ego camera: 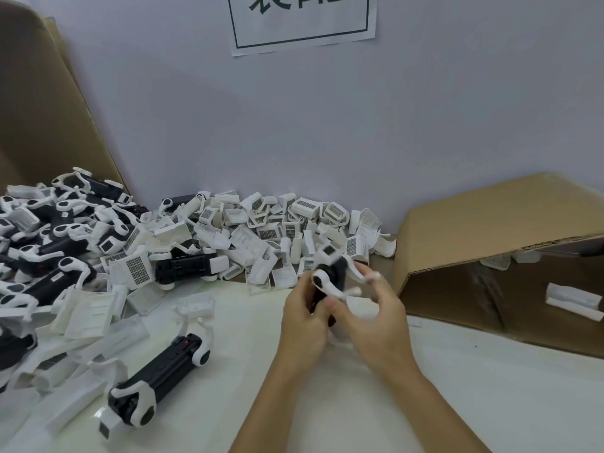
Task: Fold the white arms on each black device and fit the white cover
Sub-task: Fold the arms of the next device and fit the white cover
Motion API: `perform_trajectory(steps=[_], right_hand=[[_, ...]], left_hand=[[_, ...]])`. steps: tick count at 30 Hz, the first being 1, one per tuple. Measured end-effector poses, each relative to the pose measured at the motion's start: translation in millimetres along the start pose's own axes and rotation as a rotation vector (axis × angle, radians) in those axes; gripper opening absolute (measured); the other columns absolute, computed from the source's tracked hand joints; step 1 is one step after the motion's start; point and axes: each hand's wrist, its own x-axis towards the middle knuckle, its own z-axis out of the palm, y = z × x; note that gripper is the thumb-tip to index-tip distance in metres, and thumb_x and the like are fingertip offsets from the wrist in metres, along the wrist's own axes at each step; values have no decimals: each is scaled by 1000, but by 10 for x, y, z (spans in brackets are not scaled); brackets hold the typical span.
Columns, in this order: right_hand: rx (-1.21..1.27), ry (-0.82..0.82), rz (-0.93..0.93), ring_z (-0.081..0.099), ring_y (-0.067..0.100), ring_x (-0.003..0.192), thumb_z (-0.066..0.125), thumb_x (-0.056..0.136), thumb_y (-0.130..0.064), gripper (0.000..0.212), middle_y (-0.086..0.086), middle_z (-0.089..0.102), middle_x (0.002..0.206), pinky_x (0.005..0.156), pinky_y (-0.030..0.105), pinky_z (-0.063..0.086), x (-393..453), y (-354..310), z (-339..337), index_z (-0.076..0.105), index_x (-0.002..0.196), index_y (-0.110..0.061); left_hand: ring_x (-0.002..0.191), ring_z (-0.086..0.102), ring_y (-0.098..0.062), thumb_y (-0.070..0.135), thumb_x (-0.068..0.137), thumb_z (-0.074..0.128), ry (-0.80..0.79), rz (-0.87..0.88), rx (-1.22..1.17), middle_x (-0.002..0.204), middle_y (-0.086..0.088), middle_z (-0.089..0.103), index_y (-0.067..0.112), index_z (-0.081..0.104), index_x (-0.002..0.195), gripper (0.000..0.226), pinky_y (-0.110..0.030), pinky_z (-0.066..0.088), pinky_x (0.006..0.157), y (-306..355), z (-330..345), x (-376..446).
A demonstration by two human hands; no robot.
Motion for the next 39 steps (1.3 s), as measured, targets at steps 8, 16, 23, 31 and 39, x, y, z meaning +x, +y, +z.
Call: perform_trajectory(steps=[8, 16, 23, 31, 39], right_hand=[[-20, -98, 58, 66, 13, 93, 44, 89, -17, 37, -7, 69, 101, 74, 18, 48, -2, 95, -35, 60, 113, -41], [81, -391, 191, 67, 11, 68, 59, 87, -14, 20, -2, 75, 81, 63, 14, 47, 18, -2, 44, 67, 103, -22], [158, -309, 336, 67, 12, 67, 58, 99, -19, 12, -1, 73, 78, 58, 12, 44, 39, -47, 27, 66, 101, -11], [212, -328, 368, 62, 10, 67, 60, 87, -28, 24, -8, 68, 71, 69, 24, 41, 40, -41, 11, 66, 103, -12], [127, -339, 311, 62, 7, 64, 47, 97, -2, 21, -7, 69, 69, 58, 11, 45, 40, 3, 1, 66, 101, -9]], left_hand=[[88, 64, -31, 24, 105, 46, 389, -304, -507, 102, -19, 67, 6, 62, 117, 27, -35, 57, 62, 42, -141, 134], [80, 73, -26, 27, 105, 41, 235, -277, -585, 101, -12, 76, 10, 61, 118, 30, -34, 57, 59, 60, -47, 90], [75, 69, -29, 22, 103, 45, 112, -227, -491, 96, -12, 74, 11, 62, 109, 21, -42, 44, 72, 80, -10, 63], [82, 66, -36, 22, 103, 45, 127, -227, -482, 98, -17, 72, 11, 61, 114, 22, -48, 46, 61, 76, 3, 55], [72, 65, -34, 23, 103, 46, 105, -245, -472, 93, -14, 74, 14, 61, 111, 19, -39, 40, 58, 75, -6, 52]])
